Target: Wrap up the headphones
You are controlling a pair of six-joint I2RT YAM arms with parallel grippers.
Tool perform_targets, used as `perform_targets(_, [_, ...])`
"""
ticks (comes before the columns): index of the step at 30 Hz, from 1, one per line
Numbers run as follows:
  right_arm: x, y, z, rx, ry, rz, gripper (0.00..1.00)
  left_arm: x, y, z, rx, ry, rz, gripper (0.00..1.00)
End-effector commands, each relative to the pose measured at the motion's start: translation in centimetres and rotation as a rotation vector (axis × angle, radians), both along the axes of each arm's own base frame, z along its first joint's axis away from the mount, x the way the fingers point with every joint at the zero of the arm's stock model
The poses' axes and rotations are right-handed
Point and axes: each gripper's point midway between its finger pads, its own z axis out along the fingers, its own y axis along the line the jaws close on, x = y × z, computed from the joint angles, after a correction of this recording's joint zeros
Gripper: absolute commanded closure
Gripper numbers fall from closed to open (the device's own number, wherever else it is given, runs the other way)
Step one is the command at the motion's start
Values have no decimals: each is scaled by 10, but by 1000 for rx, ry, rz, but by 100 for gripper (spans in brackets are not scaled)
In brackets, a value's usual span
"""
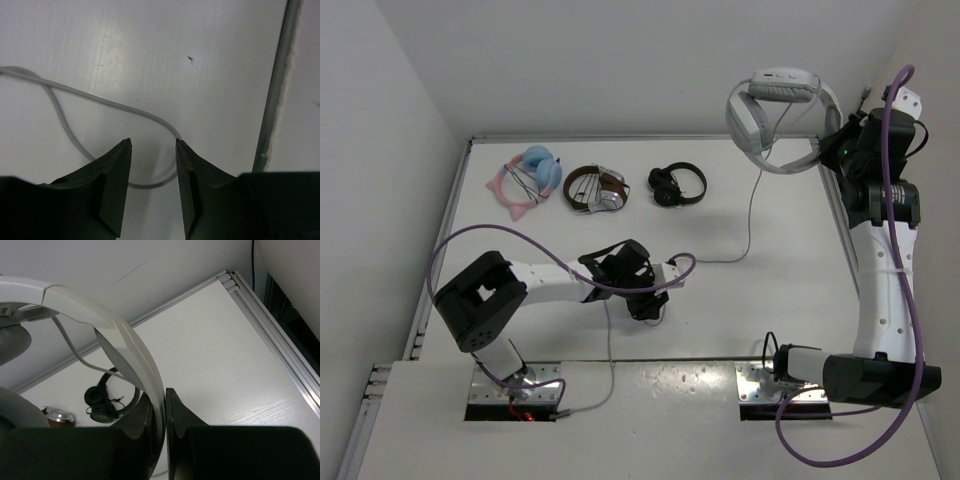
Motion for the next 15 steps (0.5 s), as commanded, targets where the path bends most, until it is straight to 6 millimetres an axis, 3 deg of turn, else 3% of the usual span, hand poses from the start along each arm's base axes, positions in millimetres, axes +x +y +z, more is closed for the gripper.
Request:
perform_targets(1, [4,1,41,27,-153,-3,100,-29,10,6,-11,-73,-291,52])
perform_targets(2, [4,1,41,27,-153,-3,100,-36,19,3,18,-65,-332,51])
perform_targets(4, [4,1,37,29,-144,-3,100,-35,18,9,14,-126,-436,49])
perform_targets(6, [5,1,39,27,-153,-3,100,-35,22,1,55,-148,-482,49])
perform_targets(15, [7,5,33,25,-133,17,100,-26,20,-8,124,-227,-559,48])
